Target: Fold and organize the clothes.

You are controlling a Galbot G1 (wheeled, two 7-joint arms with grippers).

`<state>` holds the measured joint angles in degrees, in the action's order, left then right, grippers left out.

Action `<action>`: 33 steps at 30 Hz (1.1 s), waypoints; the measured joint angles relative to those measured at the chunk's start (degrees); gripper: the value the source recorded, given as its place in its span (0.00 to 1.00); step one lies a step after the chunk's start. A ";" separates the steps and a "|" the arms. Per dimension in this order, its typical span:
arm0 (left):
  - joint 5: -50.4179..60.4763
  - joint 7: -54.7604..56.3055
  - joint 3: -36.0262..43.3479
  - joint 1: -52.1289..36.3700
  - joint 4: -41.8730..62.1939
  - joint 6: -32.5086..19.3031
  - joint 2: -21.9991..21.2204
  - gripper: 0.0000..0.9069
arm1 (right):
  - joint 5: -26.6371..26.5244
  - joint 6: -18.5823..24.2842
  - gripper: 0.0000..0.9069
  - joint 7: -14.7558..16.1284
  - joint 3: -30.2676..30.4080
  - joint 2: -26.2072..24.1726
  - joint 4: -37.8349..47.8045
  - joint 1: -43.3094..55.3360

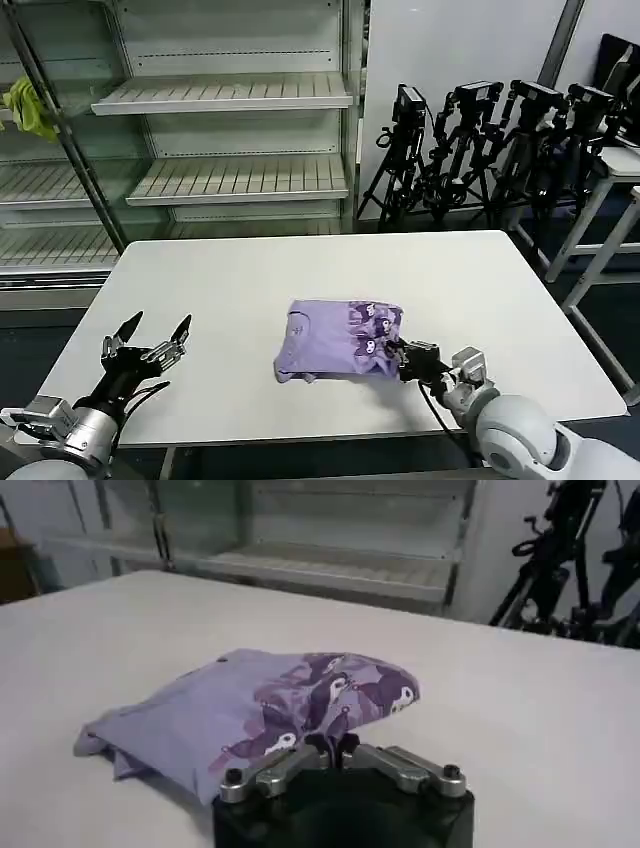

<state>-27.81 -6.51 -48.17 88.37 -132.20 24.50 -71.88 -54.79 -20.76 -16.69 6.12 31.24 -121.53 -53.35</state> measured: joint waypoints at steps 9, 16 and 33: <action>0.52 -0.30 1.15 -0.05 0.64 -0.40 -0.45 1.00 | 1.75 -0.14 0.00 1.68 -0.24 -2.62 0.88 1.30; 0.74 -0.47 1.52 -0.43 1.72 -0.69 -0.15 1.00 | 3.86 -0.57 0.01 2.77 3.04 -1.45 4.79 5.69; -1.01 -0.68 2.24 -2.11 3.93 -0.95 1.92 1.00 | 7.15 -1.24 1.00 2.20 8.93 2.09 11.55 15.92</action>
<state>-28.82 -7.19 -45.92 86.26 -128.27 23.55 -69.95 -47.64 -22.00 -14.49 15.05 33.33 -109.98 -37.43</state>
